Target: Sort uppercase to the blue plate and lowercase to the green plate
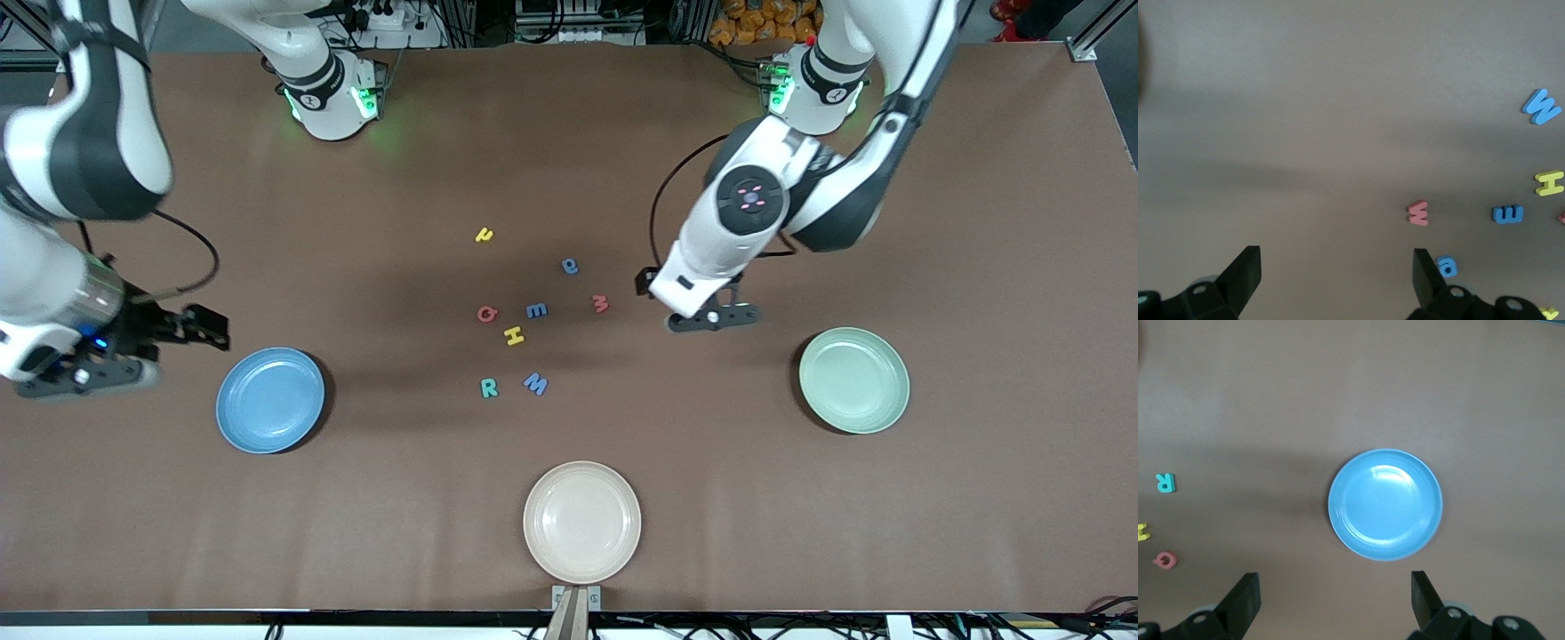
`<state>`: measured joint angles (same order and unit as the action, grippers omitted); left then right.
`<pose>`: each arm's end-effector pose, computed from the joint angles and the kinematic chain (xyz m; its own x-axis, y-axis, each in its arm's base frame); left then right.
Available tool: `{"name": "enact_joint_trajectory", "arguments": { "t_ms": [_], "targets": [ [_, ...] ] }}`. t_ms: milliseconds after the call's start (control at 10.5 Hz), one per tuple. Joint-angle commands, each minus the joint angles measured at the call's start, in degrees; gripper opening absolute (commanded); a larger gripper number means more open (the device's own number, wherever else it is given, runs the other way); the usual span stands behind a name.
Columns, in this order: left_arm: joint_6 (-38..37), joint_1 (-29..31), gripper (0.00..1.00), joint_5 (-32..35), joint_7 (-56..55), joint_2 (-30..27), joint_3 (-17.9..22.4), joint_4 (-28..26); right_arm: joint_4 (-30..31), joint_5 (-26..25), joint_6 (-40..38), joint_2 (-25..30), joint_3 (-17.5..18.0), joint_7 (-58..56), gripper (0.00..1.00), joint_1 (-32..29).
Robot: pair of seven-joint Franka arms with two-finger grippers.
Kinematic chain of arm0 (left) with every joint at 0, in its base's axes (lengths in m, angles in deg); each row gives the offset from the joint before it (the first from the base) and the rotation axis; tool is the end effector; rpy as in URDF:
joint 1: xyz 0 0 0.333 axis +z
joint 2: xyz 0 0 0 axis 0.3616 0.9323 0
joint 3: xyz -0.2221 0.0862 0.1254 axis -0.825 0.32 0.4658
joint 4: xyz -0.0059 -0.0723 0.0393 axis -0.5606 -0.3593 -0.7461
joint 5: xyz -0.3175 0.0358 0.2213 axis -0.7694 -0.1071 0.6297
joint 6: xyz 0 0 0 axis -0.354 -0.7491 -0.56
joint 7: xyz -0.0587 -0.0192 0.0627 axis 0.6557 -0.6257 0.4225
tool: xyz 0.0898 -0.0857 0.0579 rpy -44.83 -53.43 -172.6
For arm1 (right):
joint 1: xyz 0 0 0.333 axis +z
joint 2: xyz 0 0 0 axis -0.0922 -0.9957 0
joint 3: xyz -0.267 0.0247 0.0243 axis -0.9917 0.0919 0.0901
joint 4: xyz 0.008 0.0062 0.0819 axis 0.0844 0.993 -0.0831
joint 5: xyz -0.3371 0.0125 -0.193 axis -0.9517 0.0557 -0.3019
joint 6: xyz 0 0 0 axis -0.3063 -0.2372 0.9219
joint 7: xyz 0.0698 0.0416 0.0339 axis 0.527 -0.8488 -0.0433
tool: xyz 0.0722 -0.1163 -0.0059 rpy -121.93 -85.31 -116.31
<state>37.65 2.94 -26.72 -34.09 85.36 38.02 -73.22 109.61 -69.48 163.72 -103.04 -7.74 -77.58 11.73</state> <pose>0.4979 -0.3721 0.2795 0.9830 0.1295 -0.1304 0.1350 -0.9902 0.0347 0.6400 0.0433 0.4093 0.9855 0.1686 0.0195 0.1685 -0.9857 0.0051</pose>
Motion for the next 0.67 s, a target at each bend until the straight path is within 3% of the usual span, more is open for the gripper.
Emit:
{"name": "enact_joint_trajectory", "arguments": {
  "t_ms": [0, 285, 570],
  "targets": [
    [3.3, -2.6, 1.00, 3.0, -4.9, 3.1, 0.4, 0.4, -1.2, 0.1, 3.6, -3.8, -0.1, 1.0, 1.00, 2.3],
    [7.6, -6.7, 1.00, 10.0, -14.1, 8.6, 0.4, 1.5, -1.2, 3.5, 7.1, -7.5, -0.1, 1.1, 1.00, 5.5],
    [8.3, -8.6, 1.00, 12.2, -17.5, 12.8, 0.5, 4.1, -1.6, 4.3, 8.1, -10.3, -0.1, 1.0, 1.00, 7.5]
  ]
}}
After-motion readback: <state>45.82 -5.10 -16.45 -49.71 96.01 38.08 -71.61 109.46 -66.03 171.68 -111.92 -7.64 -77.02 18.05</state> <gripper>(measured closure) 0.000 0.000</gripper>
